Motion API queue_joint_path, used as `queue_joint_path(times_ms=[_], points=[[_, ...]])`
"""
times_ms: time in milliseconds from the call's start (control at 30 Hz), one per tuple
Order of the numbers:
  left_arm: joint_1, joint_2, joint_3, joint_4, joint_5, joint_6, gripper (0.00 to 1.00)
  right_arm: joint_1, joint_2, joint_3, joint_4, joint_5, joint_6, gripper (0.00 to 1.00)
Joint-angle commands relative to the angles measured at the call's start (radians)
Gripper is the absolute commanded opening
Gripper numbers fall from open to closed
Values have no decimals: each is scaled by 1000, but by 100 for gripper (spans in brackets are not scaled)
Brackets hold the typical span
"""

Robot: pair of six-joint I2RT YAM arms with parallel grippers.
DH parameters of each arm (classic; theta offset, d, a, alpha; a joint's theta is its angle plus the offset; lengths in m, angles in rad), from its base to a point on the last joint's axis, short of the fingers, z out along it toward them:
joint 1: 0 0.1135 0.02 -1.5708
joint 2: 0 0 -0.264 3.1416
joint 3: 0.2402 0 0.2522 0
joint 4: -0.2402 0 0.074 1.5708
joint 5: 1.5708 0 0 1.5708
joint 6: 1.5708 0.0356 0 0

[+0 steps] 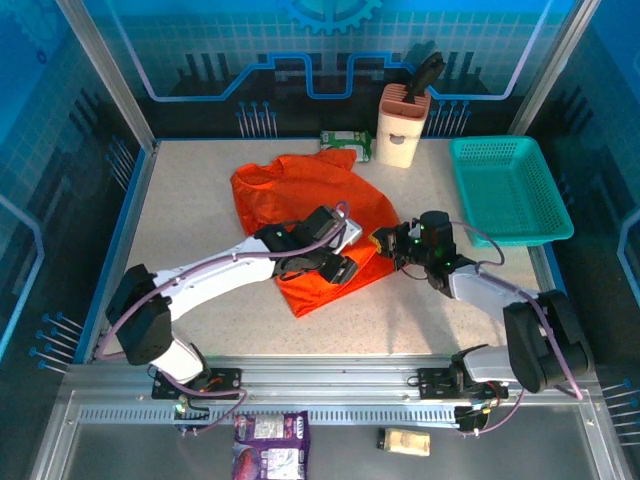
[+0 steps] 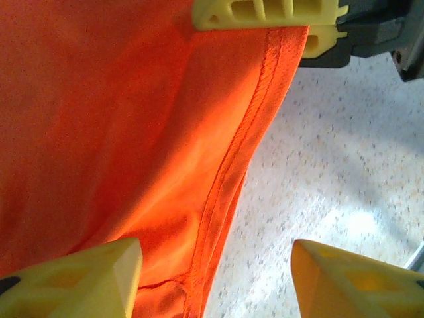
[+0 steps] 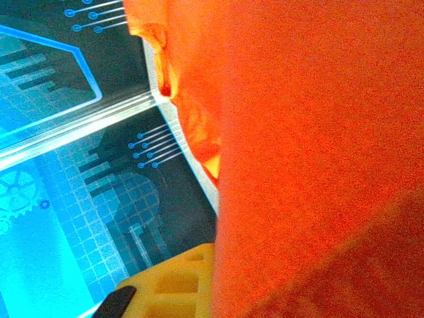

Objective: Fold the inside-out t-shirt

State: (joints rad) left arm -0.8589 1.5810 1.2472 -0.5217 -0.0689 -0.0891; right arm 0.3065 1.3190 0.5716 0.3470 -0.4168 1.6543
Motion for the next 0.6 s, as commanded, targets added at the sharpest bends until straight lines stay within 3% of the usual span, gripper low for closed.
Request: queue_joint_path(times_ms=[0, 133, 300, 567], points=[[-21, 49, 47, 85, -56, -80, 65, 21, -59, 80, -210, 81, -43, 0], [-40, 93, 74, 94, -143, -118, 70, 28, -82, 140, -296, 107, -69, 0], [-80, 136, 103, 92, -350, -147, 82, 40, -72, 165, -296, 106, -64, 0], [-111, 231, 114, 117, -516, -143, 97, 51, -66, 192, -303, 112, -66, 0]])
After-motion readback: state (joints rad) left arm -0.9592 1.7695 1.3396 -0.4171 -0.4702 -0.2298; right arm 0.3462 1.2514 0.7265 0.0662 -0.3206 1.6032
